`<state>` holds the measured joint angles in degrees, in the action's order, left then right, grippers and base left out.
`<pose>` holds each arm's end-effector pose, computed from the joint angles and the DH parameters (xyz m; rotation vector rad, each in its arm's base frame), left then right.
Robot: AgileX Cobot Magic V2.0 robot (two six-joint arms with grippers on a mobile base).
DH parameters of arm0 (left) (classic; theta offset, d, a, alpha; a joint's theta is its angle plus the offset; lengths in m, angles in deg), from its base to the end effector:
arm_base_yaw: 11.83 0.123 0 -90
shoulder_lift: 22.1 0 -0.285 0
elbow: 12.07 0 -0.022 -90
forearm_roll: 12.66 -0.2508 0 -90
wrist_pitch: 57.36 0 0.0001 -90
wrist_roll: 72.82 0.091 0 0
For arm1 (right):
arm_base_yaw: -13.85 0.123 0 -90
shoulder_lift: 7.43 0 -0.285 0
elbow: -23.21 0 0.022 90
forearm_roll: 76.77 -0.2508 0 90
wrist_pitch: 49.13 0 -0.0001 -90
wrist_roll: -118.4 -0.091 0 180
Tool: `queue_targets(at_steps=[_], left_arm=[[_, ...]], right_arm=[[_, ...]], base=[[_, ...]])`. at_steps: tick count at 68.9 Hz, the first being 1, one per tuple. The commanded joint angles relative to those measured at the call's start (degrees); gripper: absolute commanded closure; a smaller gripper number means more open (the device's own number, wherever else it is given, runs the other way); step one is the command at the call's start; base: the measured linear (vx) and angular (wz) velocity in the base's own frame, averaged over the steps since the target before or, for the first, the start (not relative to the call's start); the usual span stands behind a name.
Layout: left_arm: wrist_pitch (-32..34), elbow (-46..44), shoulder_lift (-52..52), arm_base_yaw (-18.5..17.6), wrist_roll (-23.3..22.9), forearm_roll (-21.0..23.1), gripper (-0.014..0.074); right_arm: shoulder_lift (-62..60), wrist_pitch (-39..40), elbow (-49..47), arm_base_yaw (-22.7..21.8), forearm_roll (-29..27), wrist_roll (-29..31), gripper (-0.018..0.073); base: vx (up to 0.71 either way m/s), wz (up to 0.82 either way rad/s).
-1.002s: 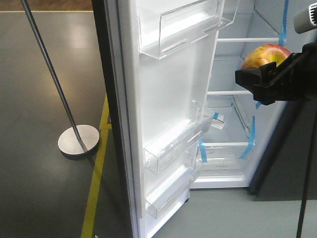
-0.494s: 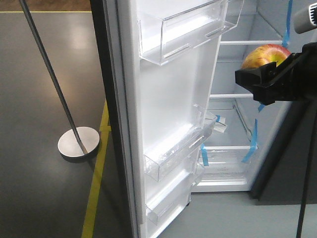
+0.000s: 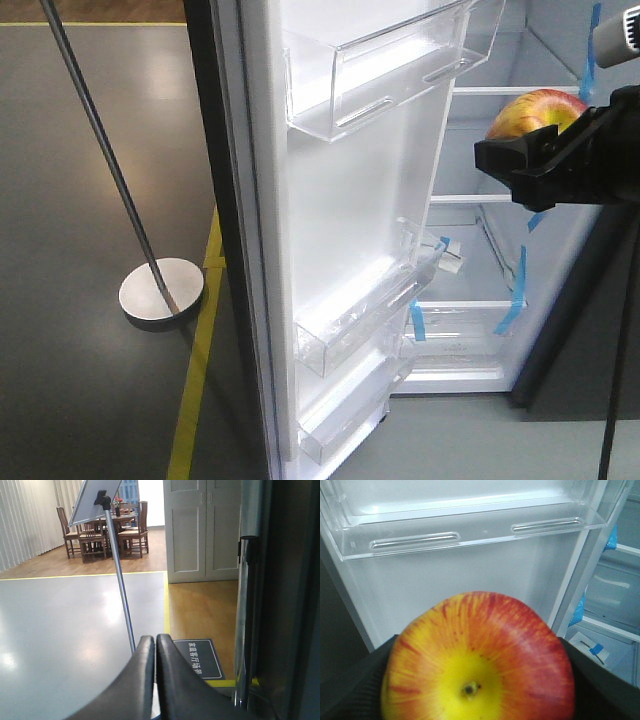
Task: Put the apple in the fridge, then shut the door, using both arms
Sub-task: 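Move the right gripper with the apple toward the top door bin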
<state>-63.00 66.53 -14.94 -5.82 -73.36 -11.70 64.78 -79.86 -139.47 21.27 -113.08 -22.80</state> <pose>0.0564 0.0058 0.1967 -0.1031 1.5922 0.0600 0.2364 0.0586 0.3815 -0.4364 1.9534 0.3185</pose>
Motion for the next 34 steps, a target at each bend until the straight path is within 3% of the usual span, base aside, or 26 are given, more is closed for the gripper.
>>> queue_targets(at_steps=[1,34], left_arm=[[4.19,-1.13,-0.81,-0.48,-0.45,0.58,0.0605],[4.19,-1.13,-0.81,-0.48,-0.45,0.58,0.0605]], right_arm=[[-1.23,3.49,-1.60,-0.09,-1.20,0.41,0.0503],[-1.23,3.49,-1.60,-0.09,-1.20,0.41,0.0503]], base=[[0.03,0.03],[0.03,0.02]])
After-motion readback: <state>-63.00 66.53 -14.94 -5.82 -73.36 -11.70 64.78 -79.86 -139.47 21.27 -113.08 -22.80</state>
